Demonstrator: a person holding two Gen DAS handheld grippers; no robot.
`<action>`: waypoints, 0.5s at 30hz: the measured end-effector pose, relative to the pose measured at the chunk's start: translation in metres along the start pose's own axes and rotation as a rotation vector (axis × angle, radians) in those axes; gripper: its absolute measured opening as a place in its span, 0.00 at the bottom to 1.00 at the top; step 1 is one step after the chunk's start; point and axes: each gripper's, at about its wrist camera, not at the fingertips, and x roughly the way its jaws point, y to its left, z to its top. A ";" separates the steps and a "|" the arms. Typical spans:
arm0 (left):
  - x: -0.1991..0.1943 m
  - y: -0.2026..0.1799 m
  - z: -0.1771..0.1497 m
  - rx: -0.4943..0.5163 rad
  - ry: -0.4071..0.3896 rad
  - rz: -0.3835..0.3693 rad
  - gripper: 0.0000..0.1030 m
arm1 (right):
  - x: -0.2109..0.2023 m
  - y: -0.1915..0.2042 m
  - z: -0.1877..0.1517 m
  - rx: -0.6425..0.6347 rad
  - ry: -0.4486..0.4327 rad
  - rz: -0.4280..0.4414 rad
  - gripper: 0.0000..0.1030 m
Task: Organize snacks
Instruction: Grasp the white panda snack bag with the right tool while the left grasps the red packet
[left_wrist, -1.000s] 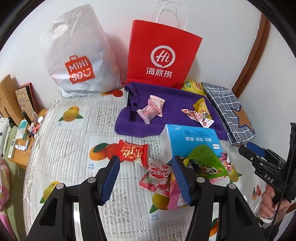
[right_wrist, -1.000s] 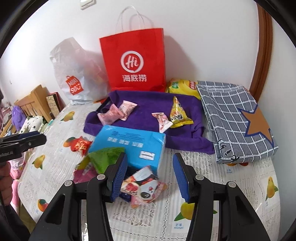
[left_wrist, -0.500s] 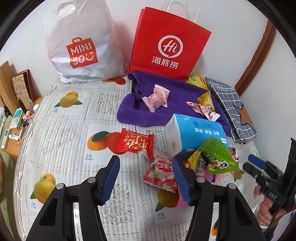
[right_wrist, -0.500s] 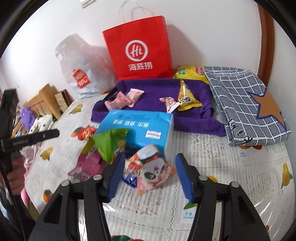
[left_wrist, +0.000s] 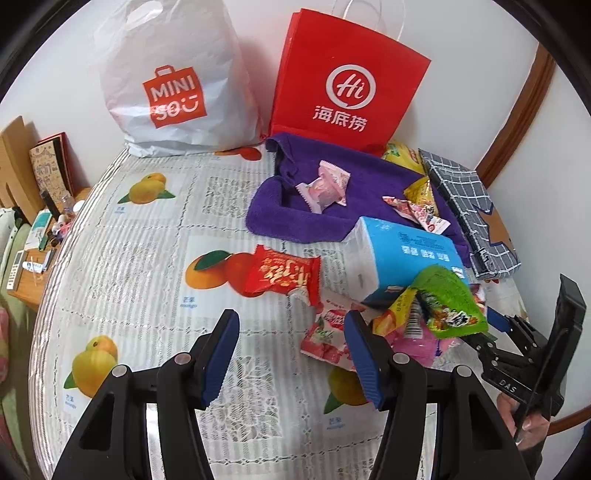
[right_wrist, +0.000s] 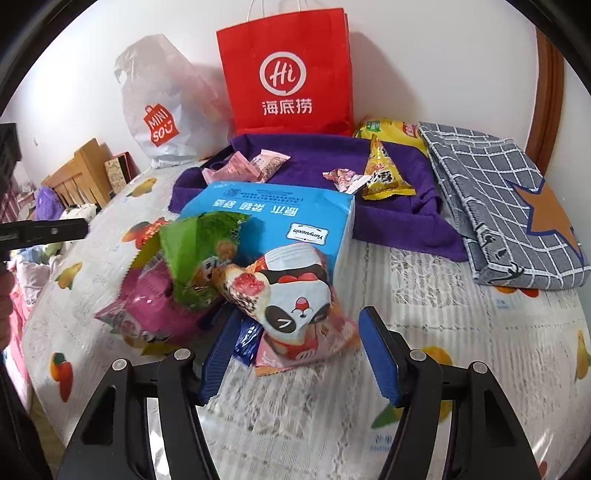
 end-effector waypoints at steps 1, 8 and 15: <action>0.001 0.001 0.000 -0.003 0.004 0.004 0.55 | 0.004 0.001 0.001 -0.005 0.005 0.003 0.64; 0.012 0.003 0.004 -0.007 0.015 0.009 0.55 | 0.006 -0.002 -0.002 -0.006 0.013 0.024 0.40; 0.048 -0.003 0.016 0.025 0.062 0.034 0.55 | -0.031 -0.023 -0.010 0.037 -0.040 -0.028 0.40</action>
